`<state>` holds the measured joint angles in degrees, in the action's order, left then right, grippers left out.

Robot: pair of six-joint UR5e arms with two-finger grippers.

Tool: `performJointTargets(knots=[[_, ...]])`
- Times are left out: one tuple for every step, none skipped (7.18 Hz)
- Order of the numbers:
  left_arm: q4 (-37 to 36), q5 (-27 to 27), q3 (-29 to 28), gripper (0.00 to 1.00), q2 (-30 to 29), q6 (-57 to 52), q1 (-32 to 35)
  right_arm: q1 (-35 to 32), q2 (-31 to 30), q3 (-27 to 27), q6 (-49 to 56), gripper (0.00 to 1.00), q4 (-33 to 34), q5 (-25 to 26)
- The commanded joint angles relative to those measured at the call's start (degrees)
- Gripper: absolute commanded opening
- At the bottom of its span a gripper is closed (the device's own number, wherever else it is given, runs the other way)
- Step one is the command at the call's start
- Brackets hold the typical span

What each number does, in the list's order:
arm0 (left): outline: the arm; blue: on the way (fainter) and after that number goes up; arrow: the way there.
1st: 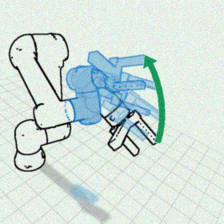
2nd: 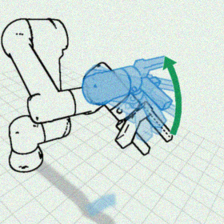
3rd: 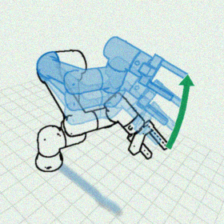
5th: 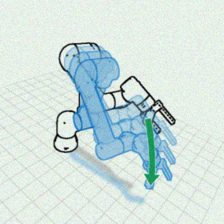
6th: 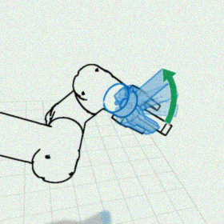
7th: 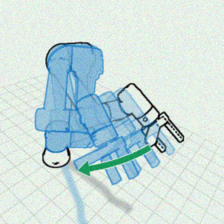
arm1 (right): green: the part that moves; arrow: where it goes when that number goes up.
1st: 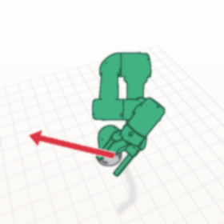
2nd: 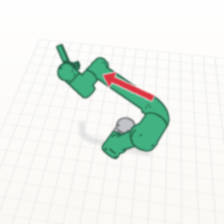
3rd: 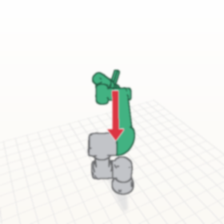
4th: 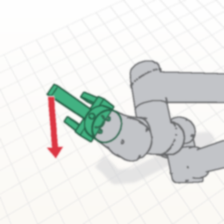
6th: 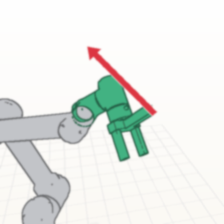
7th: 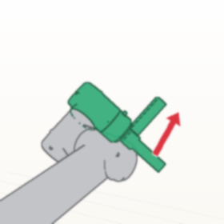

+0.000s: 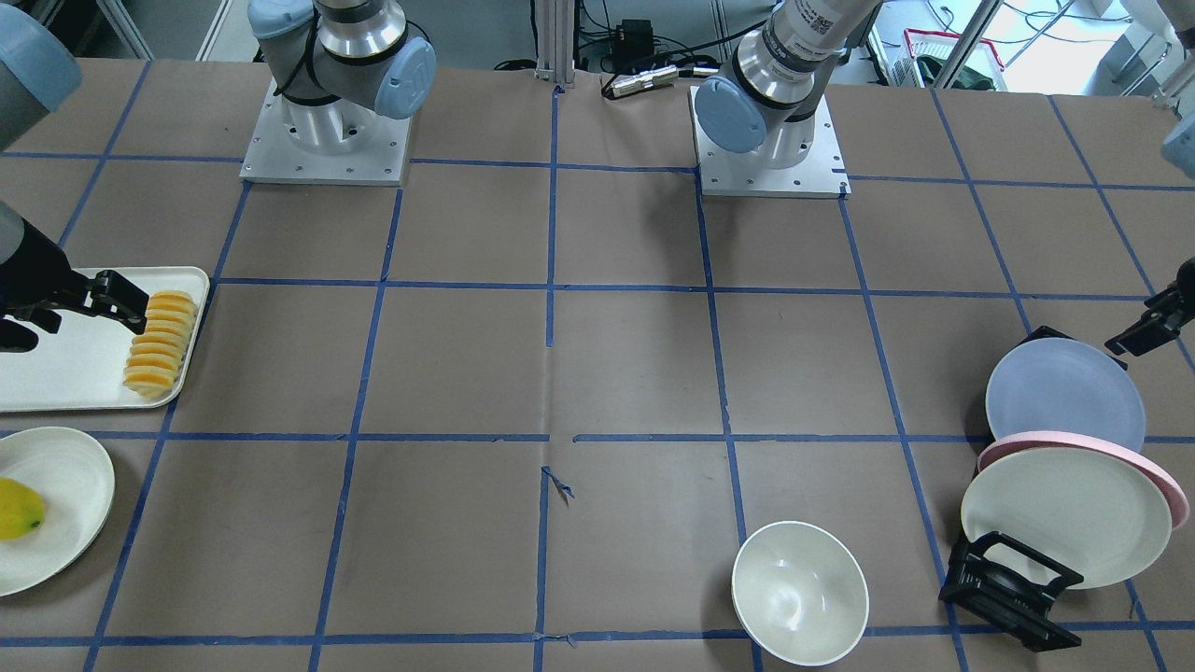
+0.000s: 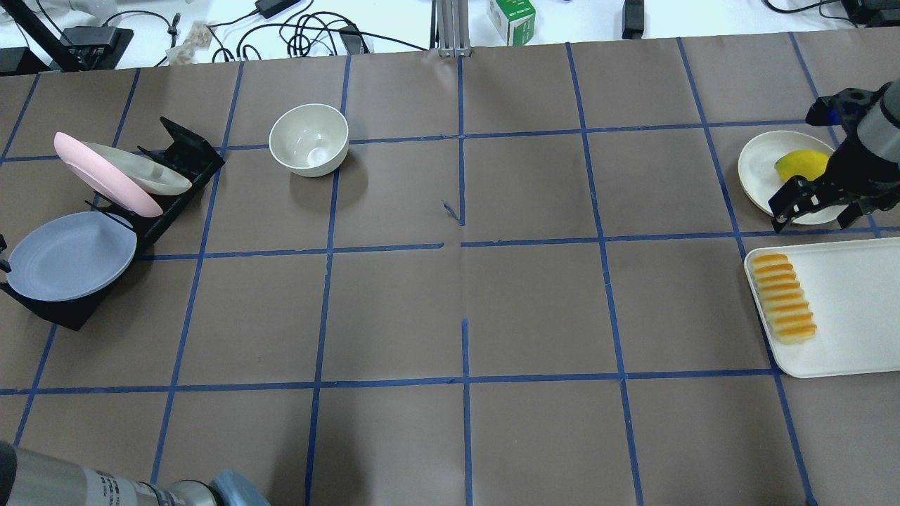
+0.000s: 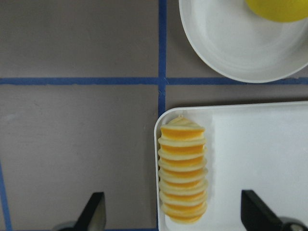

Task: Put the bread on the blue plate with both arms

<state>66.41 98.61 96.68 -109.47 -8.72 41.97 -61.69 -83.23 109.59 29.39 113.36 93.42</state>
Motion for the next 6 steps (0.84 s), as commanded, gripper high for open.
performJointTargets(knots=[[-0.5, -0.3, 0.0, 0.94, -2.0, 1.0, 0.1, 1.9, 1.0, 7.1, 3.7, 1.00, 9.4, -0.4], [-2.2, -0.3, 0.0, 0.94, -2.9, 1.8, 0.1, 2.1, 2.5, 8.3, 4.0, 1.00, 13.0, -0.4], [-3.1, -0.5, 0.0, 0.90, -3.4, 1.9, 0.3, 3.1, 4.1, 8.8, 4.0, 1.00, 13.4, -0.5], [-4.6, -3.1, 0.0, 0.89, -3.7, 1.9, 0.6, 4.1, 5.6, 8.9, 4.1, 1.00, 13.5, -1.1], [-4.7, -3.4, 0.2, 0.89, -4.2, 2.0, 0.6, 5.5, 6.6, 8.9, 4.1, 1.00, 13.5, -1.2], [-4.7, -3.5, 0.1, 0.65, -4.3, 2.0, 0.5, 5.7, 7.2, 9.0, 3.6, 1.00, 13.1, -1.1]])
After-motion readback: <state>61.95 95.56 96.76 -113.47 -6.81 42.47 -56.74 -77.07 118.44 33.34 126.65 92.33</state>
